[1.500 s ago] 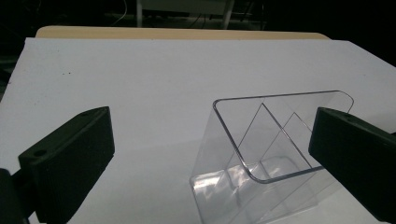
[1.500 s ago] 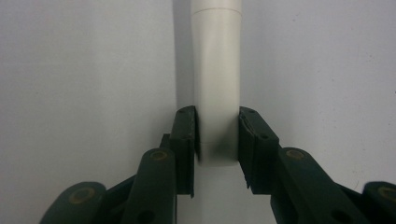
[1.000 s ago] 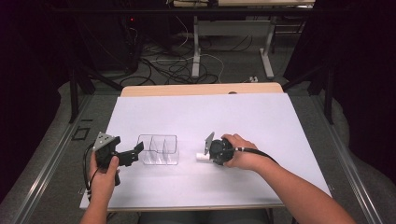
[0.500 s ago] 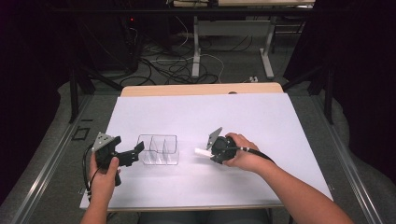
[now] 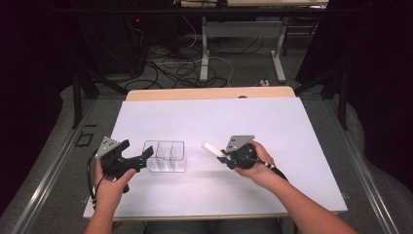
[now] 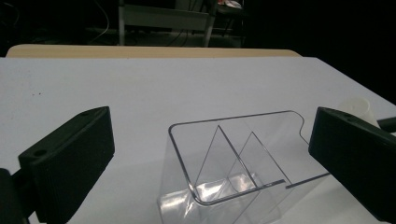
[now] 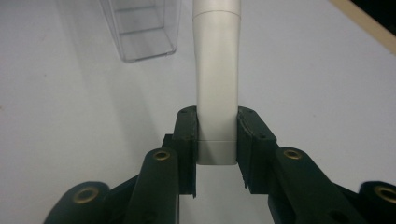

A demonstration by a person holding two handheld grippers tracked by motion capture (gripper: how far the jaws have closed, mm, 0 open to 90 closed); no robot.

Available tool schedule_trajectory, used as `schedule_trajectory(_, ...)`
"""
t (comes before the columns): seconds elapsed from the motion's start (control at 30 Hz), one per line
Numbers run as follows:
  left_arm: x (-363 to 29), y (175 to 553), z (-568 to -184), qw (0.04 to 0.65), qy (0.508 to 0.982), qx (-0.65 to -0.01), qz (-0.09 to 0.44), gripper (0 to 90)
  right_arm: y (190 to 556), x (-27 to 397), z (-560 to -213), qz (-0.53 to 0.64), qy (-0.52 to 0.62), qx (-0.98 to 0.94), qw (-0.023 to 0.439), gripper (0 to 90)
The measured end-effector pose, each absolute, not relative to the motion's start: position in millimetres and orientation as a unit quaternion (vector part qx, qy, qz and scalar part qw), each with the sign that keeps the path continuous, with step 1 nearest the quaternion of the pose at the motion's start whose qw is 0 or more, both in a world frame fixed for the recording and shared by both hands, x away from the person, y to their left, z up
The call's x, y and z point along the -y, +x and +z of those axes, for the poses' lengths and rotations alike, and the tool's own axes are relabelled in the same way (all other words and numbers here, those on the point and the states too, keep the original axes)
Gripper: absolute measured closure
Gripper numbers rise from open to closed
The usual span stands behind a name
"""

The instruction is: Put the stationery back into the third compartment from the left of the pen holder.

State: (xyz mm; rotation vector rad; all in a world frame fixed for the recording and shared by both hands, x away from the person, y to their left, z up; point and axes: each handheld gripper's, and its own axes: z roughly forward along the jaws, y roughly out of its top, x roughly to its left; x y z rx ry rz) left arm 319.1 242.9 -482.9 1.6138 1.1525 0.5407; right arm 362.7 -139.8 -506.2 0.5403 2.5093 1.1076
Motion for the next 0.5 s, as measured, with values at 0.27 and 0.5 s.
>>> schedule_trajectory(0.27, -235, 317, -479, 0.522, 0.685, -0.46, 0.216, 0.2, 352, 150, -504, 0.447, 0.211, -0.844, 0.209, 70.9)
schedule_trajectory(0.5, -229, 315, -477, 0.531, 0.682, -0.455, 0.213, 1.5, 343, 153, -507, 0.491, 0.225, -0.808, 0.234, 70.9)
